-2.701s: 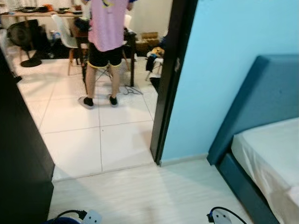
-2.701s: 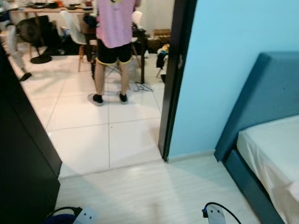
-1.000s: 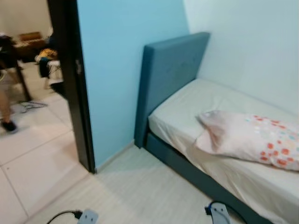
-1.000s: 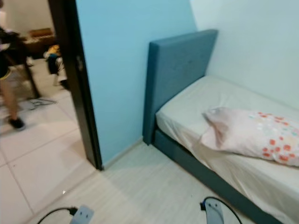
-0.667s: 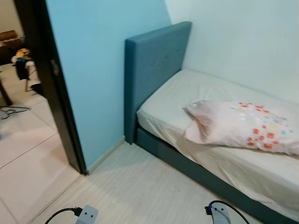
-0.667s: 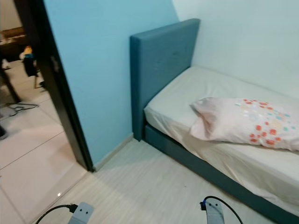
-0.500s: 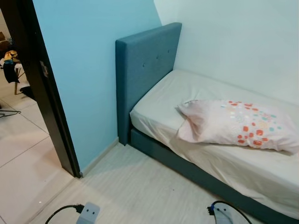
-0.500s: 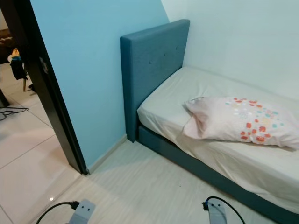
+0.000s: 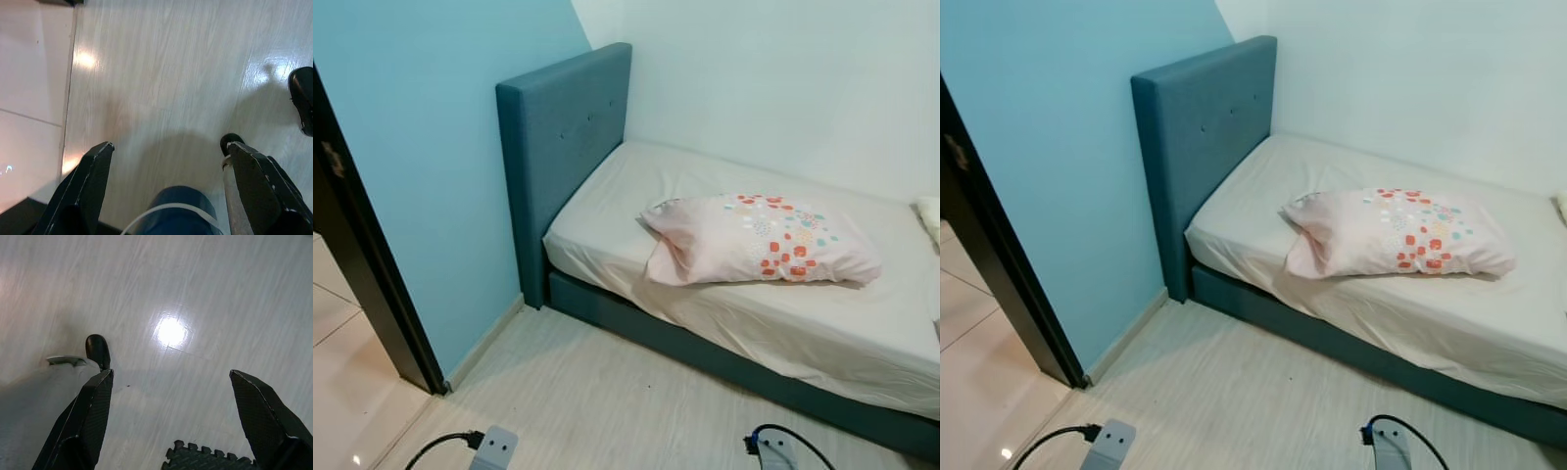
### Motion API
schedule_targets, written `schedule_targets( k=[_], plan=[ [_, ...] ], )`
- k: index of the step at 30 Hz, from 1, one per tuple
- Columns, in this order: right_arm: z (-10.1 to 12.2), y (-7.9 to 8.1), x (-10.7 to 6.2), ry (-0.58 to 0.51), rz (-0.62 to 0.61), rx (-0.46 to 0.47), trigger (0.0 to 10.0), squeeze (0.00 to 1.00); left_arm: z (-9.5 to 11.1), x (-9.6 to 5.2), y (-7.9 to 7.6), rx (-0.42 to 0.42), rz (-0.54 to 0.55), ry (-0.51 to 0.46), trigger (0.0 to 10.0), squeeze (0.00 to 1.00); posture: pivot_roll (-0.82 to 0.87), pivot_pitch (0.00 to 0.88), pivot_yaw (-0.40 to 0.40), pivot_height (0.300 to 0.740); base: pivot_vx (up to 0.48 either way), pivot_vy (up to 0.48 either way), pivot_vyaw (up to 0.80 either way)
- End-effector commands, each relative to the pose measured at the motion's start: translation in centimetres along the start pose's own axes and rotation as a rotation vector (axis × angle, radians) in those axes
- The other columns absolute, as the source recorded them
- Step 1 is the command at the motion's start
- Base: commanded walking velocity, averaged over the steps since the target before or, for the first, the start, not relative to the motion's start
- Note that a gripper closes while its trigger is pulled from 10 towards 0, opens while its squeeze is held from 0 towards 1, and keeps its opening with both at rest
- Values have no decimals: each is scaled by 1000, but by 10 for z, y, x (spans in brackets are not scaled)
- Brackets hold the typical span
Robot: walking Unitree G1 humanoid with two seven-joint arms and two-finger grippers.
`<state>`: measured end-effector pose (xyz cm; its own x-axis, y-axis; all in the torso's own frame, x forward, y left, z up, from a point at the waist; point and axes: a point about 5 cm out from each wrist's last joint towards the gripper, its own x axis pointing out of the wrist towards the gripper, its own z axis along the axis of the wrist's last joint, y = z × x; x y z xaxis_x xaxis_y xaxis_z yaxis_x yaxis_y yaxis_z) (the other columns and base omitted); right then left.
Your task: Clean up the room
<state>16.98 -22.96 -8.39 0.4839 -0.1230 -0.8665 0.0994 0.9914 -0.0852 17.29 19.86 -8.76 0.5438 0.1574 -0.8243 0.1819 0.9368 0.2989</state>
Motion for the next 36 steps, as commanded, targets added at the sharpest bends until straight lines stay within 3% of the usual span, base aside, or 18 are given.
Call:
schedule_targets(
  k=[1, 27, 36],
  plan=[
    [3, 0, 0, -16, 4, 14, 10000, 0, -3, 0, -2, -17, -7, 20, 10000, 0, 55, 0, -69, 740, 0, 0, 0],
    [43, 15, 2, -129, 54, -4, 10000, 0, -3, 0, -2, -44, -22, 26, 10000, 0, 56, 0, -65, 740, 0, -74, 0],
    [41, 18, 2, -124, 58, -6, 10000, 0, -2, 0, -3, -51, -26, 22, 10000, 0, 56, 0, -65, 740, 0, -480, 0]
  ],
)
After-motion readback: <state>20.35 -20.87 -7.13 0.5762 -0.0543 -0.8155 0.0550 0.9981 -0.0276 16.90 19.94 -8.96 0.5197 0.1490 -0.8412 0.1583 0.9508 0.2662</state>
